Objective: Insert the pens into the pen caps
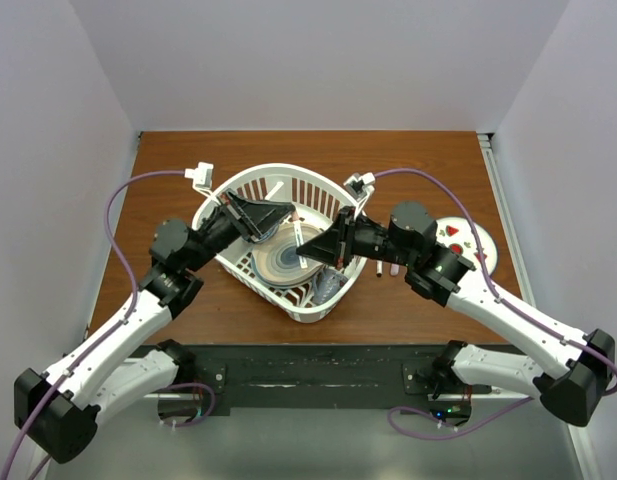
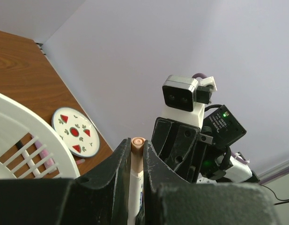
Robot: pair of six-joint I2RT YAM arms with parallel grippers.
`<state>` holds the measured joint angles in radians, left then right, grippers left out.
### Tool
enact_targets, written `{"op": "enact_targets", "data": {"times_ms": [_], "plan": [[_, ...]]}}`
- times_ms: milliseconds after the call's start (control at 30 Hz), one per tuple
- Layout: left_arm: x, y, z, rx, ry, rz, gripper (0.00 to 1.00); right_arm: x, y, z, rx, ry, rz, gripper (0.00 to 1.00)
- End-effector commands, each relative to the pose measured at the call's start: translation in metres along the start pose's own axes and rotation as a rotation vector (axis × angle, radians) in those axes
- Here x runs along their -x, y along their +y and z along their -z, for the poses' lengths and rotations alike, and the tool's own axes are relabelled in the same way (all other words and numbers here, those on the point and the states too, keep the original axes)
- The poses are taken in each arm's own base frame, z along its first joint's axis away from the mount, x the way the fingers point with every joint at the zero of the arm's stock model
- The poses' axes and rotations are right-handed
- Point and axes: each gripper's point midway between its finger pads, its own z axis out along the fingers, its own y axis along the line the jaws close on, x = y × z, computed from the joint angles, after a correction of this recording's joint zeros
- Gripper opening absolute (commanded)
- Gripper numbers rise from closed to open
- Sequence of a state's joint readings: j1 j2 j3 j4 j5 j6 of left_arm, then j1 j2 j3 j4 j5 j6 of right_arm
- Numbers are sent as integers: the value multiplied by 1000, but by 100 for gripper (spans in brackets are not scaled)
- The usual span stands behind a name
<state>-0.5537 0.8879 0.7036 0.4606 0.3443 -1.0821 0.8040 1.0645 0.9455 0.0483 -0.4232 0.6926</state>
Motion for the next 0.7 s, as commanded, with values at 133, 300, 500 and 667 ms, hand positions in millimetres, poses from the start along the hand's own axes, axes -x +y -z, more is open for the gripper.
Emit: {"op": "enact_targets", "data": {"times_ms": [133, 300, 500, 667], "plan": [[-22, 5, 7, 9, 74, -5, 0, 40, -2, 8, -77, -151, 97, 0], [-32, 7, 3, 19, 126, -18, 0, 40, -8, 8, -112, -142, 122, 0], [-33, -5, 3, -11, 162, -34, 0, 46, -3, 16, -106, -155, 231, 0], [-32, -21, 1, -66, 196, -63, 18, 40, 0, 27, -84, -154, 311, 0]]}}
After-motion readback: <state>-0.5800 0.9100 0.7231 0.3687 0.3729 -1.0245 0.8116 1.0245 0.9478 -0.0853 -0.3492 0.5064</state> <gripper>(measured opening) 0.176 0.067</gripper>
